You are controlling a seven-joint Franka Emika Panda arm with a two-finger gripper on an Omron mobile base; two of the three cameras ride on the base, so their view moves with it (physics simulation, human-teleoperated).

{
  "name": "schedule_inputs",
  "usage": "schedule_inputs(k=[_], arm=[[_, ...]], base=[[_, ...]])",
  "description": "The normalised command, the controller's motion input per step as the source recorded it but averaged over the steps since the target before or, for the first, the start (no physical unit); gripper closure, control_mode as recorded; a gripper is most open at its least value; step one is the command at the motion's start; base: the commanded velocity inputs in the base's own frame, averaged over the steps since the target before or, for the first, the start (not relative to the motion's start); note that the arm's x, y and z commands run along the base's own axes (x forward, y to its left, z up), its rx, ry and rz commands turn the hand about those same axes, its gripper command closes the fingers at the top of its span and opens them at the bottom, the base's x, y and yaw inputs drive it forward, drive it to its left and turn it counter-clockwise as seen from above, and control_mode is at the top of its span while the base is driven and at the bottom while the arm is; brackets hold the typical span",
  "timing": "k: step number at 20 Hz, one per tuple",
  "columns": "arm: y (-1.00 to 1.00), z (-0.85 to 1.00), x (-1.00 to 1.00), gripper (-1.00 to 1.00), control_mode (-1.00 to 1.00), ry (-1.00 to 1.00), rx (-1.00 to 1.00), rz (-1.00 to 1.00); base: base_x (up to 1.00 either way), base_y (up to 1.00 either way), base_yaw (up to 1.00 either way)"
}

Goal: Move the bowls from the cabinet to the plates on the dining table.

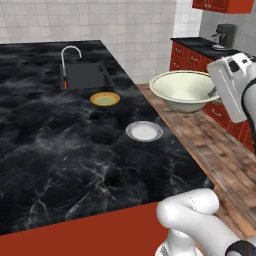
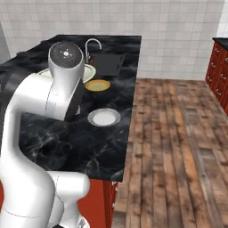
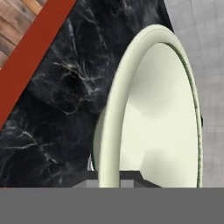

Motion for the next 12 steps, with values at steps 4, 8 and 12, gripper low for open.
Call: schedule_inputs(k=[4, 8, 12], arm=[[0.00, -0.14, 0.60, 1.00, -1.00, 0.21, -0.01, 0.00], [0.01, -0.21, 0.56, 1.00, -1.00, 0.17, -0.03, 0.00], [0.01, -0.28, 0.59, 1.00, -1.00, 0.07, -0.05, 0.00]], base=[[0.00, 0.00, 0.00], [0.00, 0.00, 0.00], [0.00, 0.00, 0.00]])
